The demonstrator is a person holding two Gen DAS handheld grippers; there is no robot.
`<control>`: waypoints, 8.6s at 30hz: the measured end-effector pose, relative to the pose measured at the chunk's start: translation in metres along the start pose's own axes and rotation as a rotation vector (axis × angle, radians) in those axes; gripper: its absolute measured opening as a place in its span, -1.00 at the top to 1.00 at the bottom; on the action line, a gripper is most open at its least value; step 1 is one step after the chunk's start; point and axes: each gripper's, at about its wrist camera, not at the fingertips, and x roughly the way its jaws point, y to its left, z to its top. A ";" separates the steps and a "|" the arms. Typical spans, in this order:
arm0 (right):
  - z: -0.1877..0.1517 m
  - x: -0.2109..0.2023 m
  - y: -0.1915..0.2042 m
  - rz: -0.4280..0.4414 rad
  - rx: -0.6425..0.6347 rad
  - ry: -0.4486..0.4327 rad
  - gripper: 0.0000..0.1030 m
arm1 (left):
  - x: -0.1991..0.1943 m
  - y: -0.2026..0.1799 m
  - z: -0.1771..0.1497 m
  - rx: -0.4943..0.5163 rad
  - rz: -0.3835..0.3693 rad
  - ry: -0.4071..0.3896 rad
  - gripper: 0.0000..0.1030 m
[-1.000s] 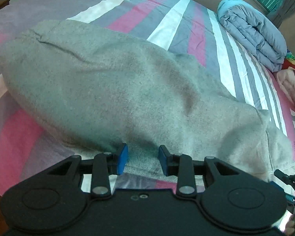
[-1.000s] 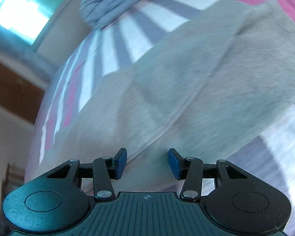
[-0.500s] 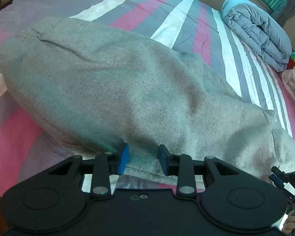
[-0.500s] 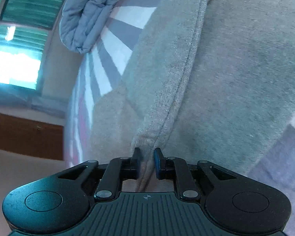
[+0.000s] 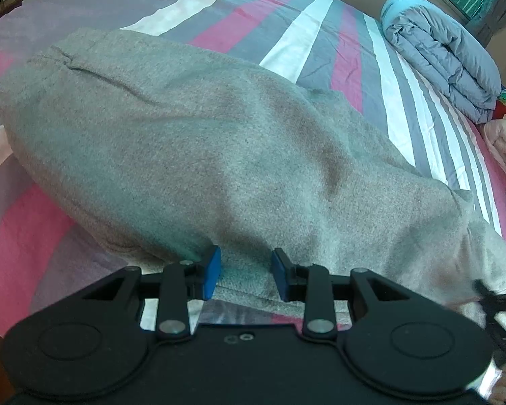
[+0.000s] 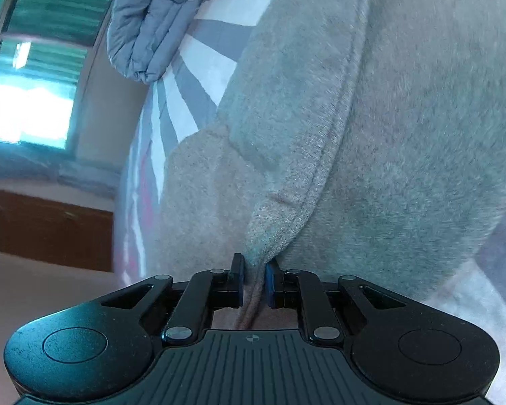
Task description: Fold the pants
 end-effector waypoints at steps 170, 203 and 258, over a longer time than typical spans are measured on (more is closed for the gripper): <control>0.146 -0.214 -0.133 -0.292 -0.024 -0.371 0.72 | -0.005 -0.064 -0.027 0.185 0.094 -0.018 0.41; 0.127 -0.199 -0.106 -0.353 -0.175 -0.387 0.82 | -0.073 0.041 0.012 -0.142 0.276 -0.118 0.10; 0.110 -0.132 -0.072 -0.244 -0.117 -0.204 0.82 | -0.058 0.170 0.064 -0.509 0.180 -0.201 0.06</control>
